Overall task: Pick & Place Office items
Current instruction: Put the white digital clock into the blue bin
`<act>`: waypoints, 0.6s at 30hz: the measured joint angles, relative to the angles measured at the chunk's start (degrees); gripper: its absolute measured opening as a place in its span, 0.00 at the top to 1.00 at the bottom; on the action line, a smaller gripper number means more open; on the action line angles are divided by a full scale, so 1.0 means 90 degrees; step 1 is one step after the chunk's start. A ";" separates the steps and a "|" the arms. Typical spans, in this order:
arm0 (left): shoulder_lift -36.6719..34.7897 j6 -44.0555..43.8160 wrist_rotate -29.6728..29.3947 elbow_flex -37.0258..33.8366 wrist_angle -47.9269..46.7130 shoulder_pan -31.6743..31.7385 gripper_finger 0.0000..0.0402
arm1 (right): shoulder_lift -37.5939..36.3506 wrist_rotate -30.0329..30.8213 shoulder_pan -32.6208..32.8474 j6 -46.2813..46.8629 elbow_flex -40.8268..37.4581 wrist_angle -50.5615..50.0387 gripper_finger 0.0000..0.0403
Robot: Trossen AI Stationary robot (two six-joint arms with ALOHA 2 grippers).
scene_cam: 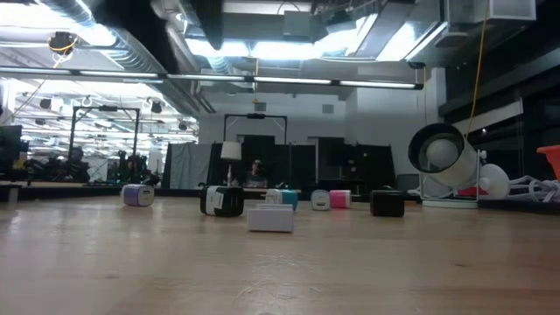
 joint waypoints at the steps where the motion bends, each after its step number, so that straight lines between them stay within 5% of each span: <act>1: 0.0101 0.0020 0.0237 0.0000 0.0082 0.0179 0.29 | 0.0000 0.0000 0.0000 0.0000 0.0000 -0.0029 0.25; 9: 0.1274 -0.0243 0.1599 -0.0003 0.1197 0.0622 0.29 | 0.0000 -0.0300 -0.0008 -0.0111 0.0000 -0.0554 0.25; 18: 0.2602 -0.1216 0.1706 0.1142 0.1012 0.0719 0.29 | -0.0136 -0.1808 -0.0024 0.0032 0.0000 -0.1023 0.25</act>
